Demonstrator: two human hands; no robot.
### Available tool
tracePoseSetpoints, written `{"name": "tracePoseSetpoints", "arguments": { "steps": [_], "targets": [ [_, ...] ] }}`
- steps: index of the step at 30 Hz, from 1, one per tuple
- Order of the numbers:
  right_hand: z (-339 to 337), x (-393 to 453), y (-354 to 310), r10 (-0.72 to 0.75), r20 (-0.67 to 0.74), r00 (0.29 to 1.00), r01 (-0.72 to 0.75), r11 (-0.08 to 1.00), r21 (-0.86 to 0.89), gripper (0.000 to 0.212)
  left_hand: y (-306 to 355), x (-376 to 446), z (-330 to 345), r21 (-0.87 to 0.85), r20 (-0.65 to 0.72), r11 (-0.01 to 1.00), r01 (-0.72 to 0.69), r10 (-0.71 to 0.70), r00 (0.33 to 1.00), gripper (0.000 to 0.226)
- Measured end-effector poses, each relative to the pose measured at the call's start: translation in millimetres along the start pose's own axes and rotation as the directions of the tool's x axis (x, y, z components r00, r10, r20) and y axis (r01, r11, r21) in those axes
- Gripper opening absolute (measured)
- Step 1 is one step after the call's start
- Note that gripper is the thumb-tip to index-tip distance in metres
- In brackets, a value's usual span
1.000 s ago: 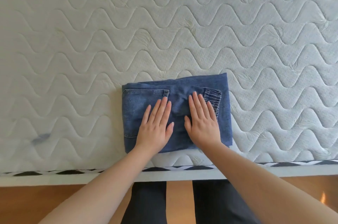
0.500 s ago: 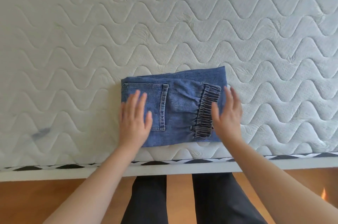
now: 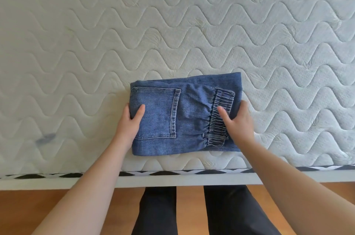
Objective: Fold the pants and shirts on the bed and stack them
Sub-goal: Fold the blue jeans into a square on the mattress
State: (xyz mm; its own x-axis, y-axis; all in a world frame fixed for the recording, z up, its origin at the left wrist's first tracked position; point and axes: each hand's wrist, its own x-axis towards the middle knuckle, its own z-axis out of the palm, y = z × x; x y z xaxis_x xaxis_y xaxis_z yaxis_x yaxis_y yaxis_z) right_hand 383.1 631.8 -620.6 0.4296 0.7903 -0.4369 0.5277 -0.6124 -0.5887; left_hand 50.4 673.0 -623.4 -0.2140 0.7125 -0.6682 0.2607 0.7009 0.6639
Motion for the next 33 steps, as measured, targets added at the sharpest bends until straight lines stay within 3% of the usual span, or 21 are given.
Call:
{"name": "tracePoseSetpoints", "arguments": {
  "steps": [3,7,16,27,33],
  "targets": [
    [4,-9,-3,-0.010,0.053,0.999,0.006,0.998,0.059,0.080,-8,-10,3,-0.071,0.025,0.997,-0.024,0.026,0.999,0.054],
    [6,-15,-8,-0.050,0.127,0.991,0.050,0.999,0.004,0.100,-7,-19,-2,-0.009,0.086,0.998,-0.069,0.069,0.994,0.082],
    [-7,-24,-34,-0.062,0.112,0.992,0.067,0.997,-0.042,0.062,33,-60,2,0.056,-0.027,0.984,-0.166,0.168,0.985,0.079],
    [-194,-118,-81,-0.152,0.029,0.988,0.141,0.962,0.233,0.066,158,-213,-36,0.024,0.101,0.936,-0.351,0.347,0.932,0.073],
    [-287,-156,-94,-0.226,-0.045,0.973,0.229,0.931,0.283,0.070,210,-283,-26,-0.031,0.116,0.894,-0.447,0.448,0.887,0.082]
  ]
}}
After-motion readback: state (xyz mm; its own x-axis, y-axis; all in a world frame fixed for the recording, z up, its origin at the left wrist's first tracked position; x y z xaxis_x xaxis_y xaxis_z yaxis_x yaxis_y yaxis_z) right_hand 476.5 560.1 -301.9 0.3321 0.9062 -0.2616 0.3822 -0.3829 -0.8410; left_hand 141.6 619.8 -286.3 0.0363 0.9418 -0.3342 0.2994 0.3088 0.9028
